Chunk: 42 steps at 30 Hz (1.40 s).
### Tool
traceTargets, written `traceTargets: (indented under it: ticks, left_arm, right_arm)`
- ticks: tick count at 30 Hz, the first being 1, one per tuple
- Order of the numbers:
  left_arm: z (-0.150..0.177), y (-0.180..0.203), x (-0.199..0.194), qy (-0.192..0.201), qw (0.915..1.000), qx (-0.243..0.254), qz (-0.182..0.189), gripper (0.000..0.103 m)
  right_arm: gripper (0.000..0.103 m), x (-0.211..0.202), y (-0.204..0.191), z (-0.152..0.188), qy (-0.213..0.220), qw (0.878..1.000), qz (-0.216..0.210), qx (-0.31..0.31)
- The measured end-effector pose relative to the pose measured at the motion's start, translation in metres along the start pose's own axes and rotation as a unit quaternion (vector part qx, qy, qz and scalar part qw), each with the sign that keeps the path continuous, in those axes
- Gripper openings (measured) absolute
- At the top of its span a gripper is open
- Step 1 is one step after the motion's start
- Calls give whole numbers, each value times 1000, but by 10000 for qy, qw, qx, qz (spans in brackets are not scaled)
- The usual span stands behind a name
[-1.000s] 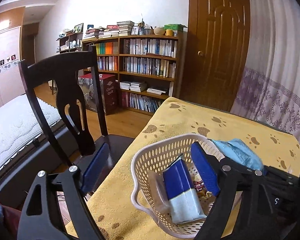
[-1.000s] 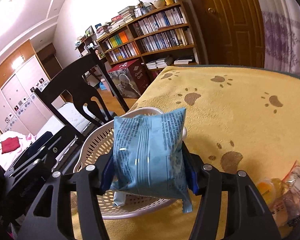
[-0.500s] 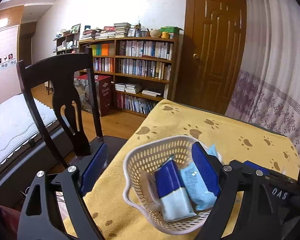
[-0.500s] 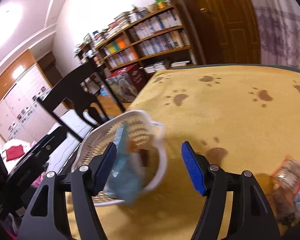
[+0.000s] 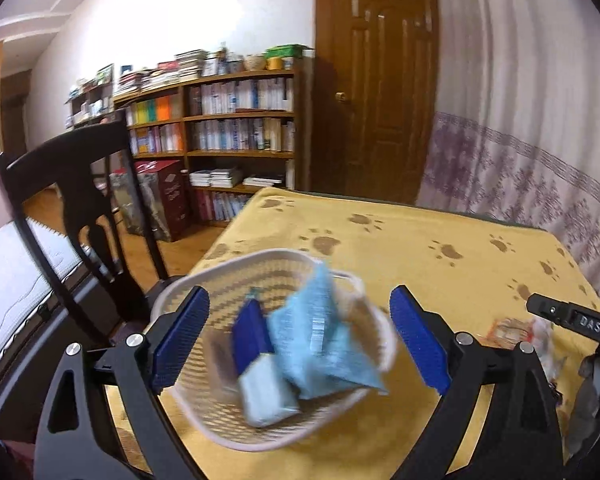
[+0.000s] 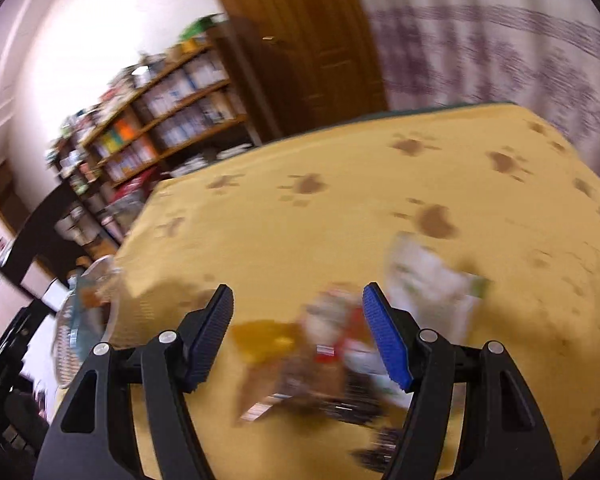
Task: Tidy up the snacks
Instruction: 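Move both tools back toward the remaining snacks on the table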
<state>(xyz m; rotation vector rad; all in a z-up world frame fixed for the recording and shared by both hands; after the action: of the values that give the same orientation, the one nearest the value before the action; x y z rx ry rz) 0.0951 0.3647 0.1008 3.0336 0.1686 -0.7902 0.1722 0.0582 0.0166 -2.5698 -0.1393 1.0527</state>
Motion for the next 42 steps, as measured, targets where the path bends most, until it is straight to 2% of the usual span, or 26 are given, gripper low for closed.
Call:
traceTargets:
  ticks: [5, 9, 16, 21, 24, 28, 30, 33, 36, 38, 40, 42]
  left_arm:
    - [3, 44, -1, -20, 9989, 371, 301, 93]
    - [6, 76, 3, -63, 9967, 606, 535, 93]
    - [16, 122, 23, -335, 9905, 860, 1018, 93]
    - [26, 144, 44, -578, 9859, 952, 1248, 93]
    - [35, 151, 61, -816, 9831, 939, 1345, 93]
    - [46, 160, 77, -1035, 9784, 974, 1499, 93]
    - [52, 162, 83, -1132, 9769, 953, 1542, 92]
    - [56, 165, 89, -1099, 9773, 1129, 1419, 92]
    - [57, 171, 89, -1082, 9756, 1265, 1429, 92]
    - [58, 176, 88, -1102, 9731, 1359, 1496, 92]
    - [63, 182, 90, -1118, 9706, 1535, 1479, 92]
    - [67, 185, 91, -1142, 9683, 1675, 1459, 89]
  right_arm:
    - [67, -1, 41, 7, -194, 9983, 496, 253]
    - [68, 5, 58, 15, -448, 9966, 589, 354]
    - [70, 27, 74, 21, -791, 9934, 588, 585]
    - [76, 41, 77, 22, -928, 9907, 259, 962]
    - [76, 46, 73, 18, -910, 9915, 290, 880]
    - [65, 53, 68, 15, -894, 9929, 527, 582]
    - [65, 53, 68, 14, -895, 9929, 620, 478]
    - [67, 55, 66, 13, -870, 9926, 755, 376]
    - [74, 60, 61, 13, -836, 9923, 892, 186]
    - [82, 62, 57, 14, -846, 9923, 901, 62]
    - [82, 65, 54, 15, -803, 9912, 1043, -166]
    - [73, 64, 56, 15, -732, 9907, 1124, -232]
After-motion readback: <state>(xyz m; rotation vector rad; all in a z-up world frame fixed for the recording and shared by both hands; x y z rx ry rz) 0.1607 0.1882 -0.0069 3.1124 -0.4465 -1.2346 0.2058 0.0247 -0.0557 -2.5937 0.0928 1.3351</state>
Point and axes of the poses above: each gripper's, at about its wrist camera, not at the fingertips, and x roughly the way its jaws point, y to its right, z to its underside, the point moved 8 cm from there along x, roughly the way its jaws point, and after that the axes turned 1 degree about x, right-handed, at the moved point
